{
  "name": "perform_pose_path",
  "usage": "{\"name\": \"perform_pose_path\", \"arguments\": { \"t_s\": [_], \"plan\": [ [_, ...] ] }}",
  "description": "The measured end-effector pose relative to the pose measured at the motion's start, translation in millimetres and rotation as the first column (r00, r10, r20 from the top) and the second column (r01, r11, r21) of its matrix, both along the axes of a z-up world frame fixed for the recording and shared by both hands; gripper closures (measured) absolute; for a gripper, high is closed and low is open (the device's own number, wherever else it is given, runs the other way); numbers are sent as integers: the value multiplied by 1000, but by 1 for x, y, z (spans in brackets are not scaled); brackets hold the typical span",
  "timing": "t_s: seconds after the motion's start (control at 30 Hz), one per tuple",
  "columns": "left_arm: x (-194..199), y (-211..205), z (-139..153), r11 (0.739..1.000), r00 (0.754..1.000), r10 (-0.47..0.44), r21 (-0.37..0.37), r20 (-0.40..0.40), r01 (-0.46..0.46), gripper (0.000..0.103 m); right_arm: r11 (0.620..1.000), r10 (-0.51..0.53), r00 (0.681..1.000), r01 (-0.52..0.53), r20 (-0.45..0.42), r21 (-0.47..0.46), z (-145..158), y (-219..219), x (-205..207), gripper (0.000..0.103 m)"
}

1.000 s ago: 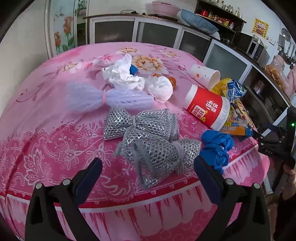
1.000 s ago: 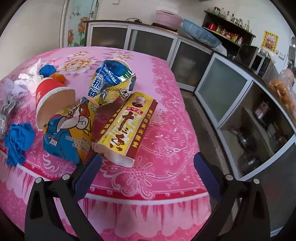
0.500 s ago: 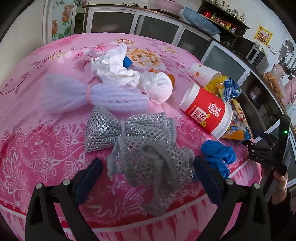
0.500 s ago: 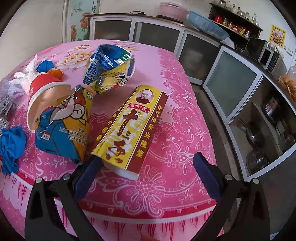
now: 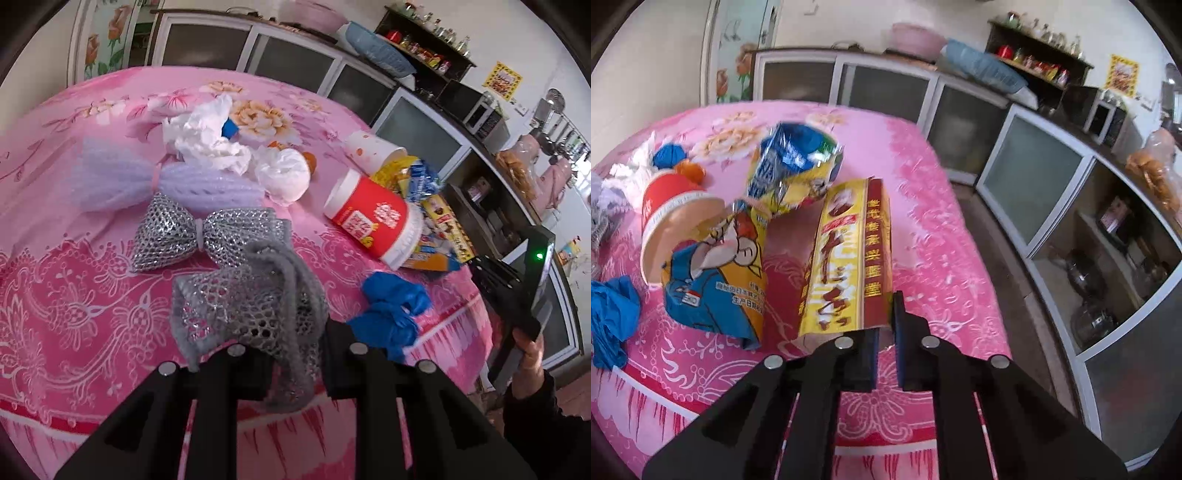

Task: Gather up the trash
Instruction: 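Close the left tool on the mesh bow while the right tool grips the yellow box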

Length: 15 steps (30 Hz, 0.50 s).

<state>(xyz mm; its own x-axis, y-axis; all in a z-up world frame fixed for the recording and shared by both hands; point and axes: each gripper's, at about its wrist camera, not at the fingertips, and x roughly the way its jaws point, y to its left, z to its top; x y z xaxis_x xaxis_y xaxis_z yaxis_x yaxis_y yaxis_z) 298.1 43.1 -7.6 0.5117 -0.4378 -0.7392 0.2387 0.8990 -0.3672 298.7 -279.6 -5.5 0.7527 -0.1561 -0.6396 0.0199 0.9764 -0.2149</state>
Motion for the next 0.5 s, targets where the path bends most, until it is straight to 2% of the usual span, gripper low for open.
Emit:
{"name": "perform_pose_path", "arguments": {
  "t_s": [0.17, 0.3, 0.5],
  "plan": [
    [-24, 5, 12, 999, 997, -32, -22, 64, 33, 85, 1000, -13, 998, 14, 57, -4, 10, -2, -11, 99],
    [-40, 9, 13, 999, 995, -46, -18, 86, 48, 85, 999, -8, 997, 5, 75, 36, 19, -6, -19, 99],
    [-58, 3, 22, 997, 987, -83, 18, 136, 81, 85, 991, -3, 995, -9, 96, 131, 41, -12, -53, 99]
  ]
}}
